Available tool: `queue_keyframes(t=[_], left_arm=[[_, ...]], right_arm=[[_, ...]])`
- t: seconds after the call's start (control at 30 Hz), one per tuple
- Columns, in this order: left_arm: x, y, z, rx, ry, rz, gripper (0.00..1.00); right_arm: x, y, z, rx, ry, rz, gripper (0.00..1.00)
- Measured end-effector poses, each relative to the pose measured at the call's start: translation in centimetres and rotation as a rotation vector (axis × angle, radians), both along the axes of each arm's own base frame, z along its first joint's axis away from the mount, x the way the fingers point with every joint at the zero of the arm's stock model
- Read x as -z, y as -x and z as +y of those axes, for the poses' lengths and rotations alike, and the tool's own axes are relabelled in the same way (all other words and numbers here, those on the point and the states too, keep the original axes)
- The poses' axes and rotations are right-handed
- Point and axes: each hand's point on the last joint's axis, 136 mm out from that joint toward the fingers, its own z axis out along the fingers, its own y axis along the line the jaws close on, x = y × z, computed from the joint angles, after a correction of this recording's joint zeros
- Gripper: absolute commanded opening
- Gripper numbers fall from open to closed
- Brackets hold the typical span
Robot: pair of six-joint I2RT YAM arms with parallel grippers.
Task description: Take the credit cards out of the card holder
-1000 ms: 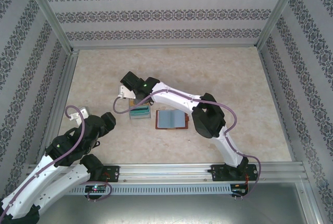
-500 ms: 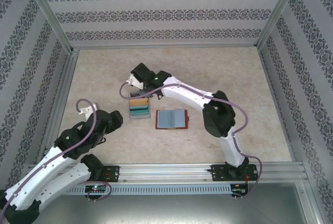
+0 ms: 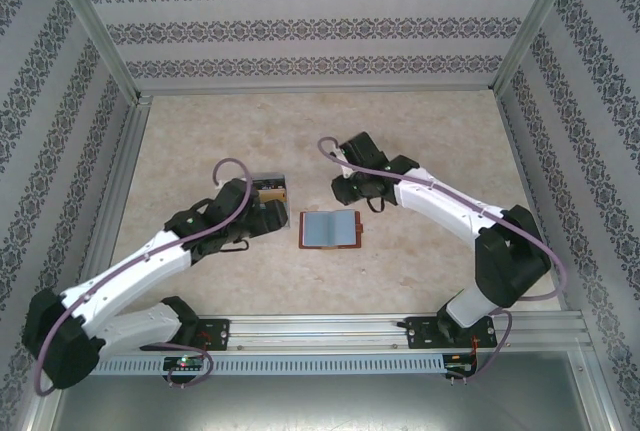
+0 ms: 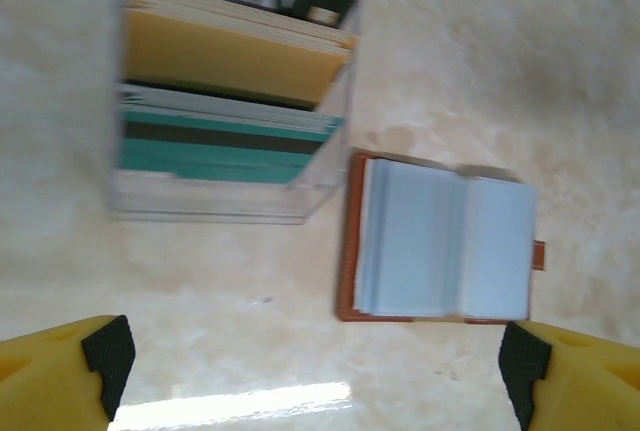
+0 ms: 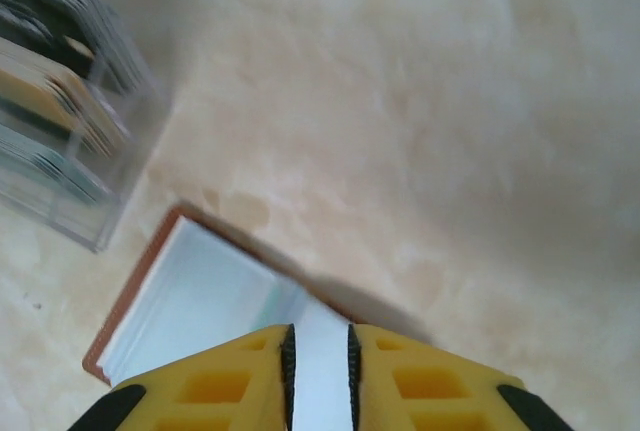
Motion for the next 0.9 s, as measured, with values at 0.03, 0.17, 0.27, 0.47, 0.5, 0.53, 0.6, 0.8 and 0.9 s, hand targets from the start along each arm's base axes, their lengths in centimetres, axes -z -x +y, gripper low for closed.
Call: queue_keyframes(t=[0.03, 0.17, 0.27, 0.47, 0.5, 0.53, 0.6, 0.8, 0.9], left_arm=[[0.3, -0.5, -1.0, 0.02, 0.015, 0.012, 0.84], [1.9, -1.6, -4.0, 0.088, 0.064, 0.071, 0.72], [3.4, -2.0, -5.7, 0.125, 0.096, 0.117, 0.64], [5.7, -2.4, -7.9, 0.176, 0.129, 0.192, 0.53], [5.9, -2.5, -8.2, 0.182, 0.135, 0.199, 0.51], [6.1, -2.7, -8.6, 0.19, 0.14, 0.207, 0.5], [6.5, -2.9, -9.3, 0.202, 0.149, 0.221, 0.47], [8.1, -3.1, -10.7, 0.238, 0.158, 0.269, 0.46], [8.9, -3.1, -11.0, 0.25, 0.152, 0.289, 0.45]], right_arm=[[1.0, 0.7, -0.7, 0.037, -0.01, 0.039, 0.18], [3.7, 2.9, -2.0, 0.13, -0.04, 0.145, 0.17], [5.4, 4.4, -2.6, 0.179, -0.068, 0.203, 0.21], [8.2, 6.4, -3.8, 0.259, -0.089, 0.285, 0.23], [8.4, 6.6, -3.8, 0.264, -0.092, 0.291, 0.24], [8.5, 6.6, -3.8, 0.269, -0.098, 0.296, 0.25], [8.7, 6.5, -3.6, 0.273, -0.11, 0.298, 0.26], [9.5, 6.1, -3.1, 0.281, -0.126, 0.308, 0.23], [9.9, 6.1, -3.0, 0.283, -0.124, 0.316, 0.21]])
